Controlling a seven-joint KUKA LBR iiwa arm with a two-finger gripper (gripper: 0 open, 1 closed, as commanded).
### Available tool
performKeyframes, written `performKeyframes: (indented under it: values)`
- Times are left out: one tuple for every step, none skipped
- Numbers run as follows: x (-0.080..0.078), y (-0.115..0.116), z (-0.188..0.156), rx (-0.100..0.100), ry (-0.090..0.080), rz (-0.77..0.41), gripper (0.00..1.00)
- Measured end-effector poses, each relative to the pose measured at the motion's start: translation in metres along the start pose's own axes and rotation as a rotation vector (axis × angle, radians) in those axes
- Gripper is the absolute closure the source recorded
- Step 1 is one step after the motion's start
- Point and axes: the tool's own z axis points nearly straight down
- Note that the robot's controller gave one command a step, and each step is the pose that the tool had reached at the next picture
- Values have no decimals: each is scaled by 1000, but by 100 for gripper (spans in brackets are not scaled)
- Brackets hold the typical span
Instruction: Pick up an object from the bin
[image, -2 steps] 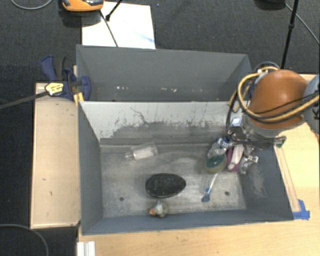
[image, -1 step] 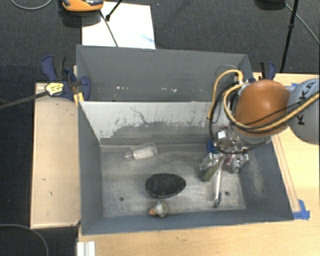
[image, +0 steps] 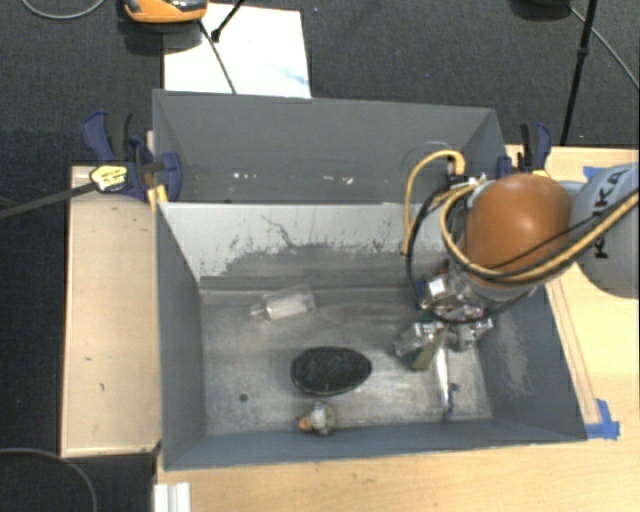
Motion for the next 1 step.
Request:
performKeyframes:
  values:
    - [0,-2,-2,4,1,4,100]
